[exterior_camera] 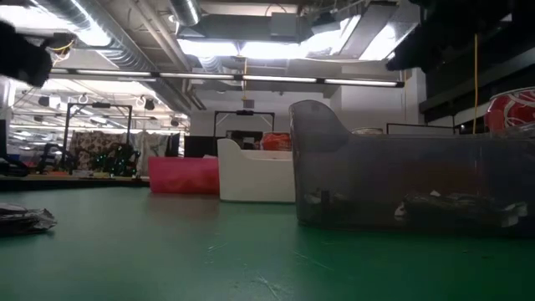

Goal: Sort candy
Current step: Put the blue candy into the green bin

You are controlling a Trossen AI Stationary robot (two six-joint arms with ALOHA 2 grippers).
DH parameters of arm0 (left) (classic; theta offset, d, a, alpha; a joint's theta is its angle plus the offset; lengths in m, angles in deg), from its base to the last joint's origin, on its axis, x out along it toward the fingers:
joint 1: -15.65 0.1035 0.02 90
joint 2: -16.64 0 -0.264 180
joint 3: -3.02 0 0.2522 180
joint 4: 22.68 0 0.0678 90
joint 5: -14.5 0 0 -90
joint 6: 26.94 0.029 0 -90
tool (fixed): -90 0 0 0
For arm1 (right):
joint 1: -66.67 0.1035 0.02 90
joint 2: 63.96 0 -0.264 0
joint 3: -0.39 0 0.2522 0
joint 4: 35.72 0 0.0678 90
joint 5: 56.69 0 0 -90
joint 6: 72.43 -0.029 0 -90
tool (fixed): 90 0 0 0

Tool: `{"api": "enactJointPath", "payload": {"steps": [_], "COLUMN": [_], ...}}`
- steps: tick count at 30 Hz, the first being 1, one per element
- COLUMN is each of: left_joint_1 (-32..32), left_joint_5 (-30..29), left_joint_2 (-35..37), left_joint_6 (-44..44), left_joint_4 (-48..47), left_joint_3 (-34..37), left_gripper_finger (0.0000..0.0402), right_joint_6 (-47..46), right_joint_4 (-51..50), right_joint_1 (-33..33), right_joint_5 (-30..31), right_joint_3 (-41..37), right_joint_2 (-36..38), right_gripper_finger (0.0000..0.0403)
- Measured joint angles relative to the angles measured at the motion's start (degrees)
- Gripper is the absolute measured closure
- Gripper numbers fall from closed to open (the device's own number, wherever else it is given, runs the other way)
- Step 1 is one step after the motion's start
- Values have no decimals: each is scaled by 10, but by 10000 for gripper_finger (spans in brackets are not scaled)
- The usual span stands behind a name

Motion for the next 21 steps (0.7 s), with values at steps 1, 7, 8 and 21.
{"api": "enactJointPath", "payload": {"steps": [1,7,8,21], "left_joint_1": [0,0,0,2], "left_joint_5": [3,60,69,83], "left_joint_2": [0,0,0,-5], "left_joint_6": [-8,-52,-61,-105], "left_joint_4": [-1,1,1,46], "left_joint_3": [7,41,46,88], "left_gripper_finger": [230,230,230,233], "right_joint_6": [0,0,0,0], "right_joint_4": [2,35,39,56], "right_joint_1": [0,0,0,0], "right_joint_5": [0,0,0,0], "right_joint_3": [-5,-33,-35,-37], "right_joint_2": [0,0,0,0], "right_gripper_finger": [224,224,224,224]}}
